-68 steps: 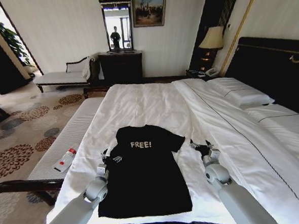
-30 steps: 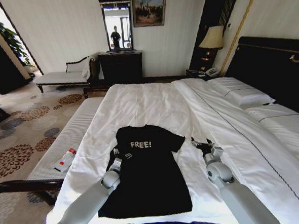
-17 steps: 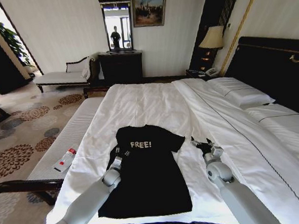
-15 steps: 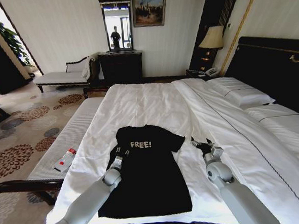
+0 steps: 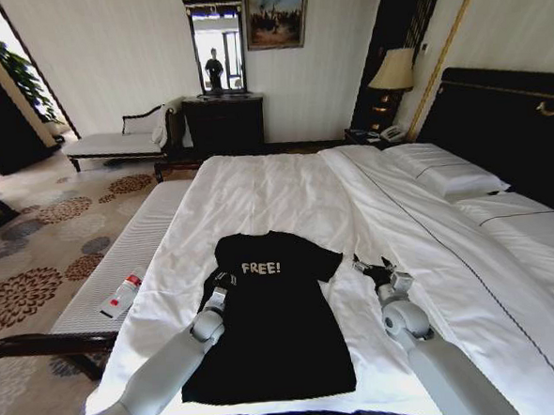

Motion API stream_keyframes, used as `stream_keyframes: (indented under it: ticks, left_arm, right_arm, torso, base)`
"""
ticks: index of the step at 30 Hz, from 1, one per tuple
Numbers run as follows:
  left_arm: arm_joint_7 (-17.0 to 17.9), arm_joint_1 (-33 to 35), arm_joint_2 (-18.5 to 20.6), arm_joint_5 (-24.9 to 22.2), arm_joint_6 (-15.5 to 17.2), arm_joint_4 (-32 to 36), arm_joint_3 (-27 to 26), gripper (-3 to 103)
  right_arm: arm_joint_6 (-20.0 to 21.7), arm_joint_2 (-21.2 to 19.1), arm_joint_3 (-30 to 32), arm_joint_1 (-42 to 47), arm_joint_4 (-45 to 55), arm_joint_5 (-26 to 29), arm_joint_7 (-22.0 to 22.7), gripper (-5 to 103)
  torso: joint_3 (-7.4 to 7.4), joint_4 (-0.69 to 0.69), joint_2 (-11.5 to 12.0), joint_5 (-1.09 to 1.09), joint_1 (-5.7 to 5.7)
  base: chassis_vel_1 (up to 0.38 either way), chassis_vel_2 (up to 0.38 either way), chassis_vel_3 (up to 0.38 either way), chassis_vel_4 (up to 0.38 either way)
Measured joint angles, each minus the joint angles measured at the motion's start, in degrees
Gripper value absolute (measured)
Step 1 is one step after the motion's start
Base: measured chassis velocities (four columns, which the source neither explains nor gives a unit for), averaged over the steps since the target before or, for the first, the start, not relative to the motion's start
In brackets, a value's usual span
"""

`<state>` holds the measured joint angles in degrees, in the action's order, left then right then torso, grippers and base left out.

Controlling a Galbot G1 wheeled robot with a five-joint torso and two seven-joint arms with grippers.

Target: Fold the clothes on the bed.

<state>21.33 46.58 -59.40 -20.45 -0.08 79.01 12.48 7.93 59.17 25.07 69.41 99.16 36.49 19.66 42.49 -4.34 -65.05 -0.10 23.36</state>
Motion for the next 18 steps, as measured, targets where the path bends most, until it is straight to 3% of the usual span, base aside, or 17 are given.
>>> stream_keyframes:
  ticks: [7,11,18]
  left_arm:
    - [0.12,0.89,0.30,-0.77,-0.12,0.50,-2.07,0]
    - [0.51,3.04,0.65,-2.76,-0.19,2.04,-7.93,0]
    - [0.41,4.70,1.78,-3.88,-0.96,0.76,-12.54,0]
  right_arm:
    - [0.03,-0.01,0.02,0.35,0.42,-0.04,0.01,100]
    - [0.20,-0.19,0.10,0.60,1.26,-0.02,0.20,100]
    - [0.26,-0.59,0.11,0.73,1.46,0.06,0.28,100]
  torso:
    - [0.00,0.00,0.00,-0.01,0.00]
    - [0.00,-0.01,0.00,0.00,0.00]
    - [0.00,0.02,0.00,0.00,0.00]
  base:
    - [0.000,0.000,0.000,0.000]
    - [0.000,0.000,0.000,0.000]
    - [0.000,0.000,0.000,0.000]
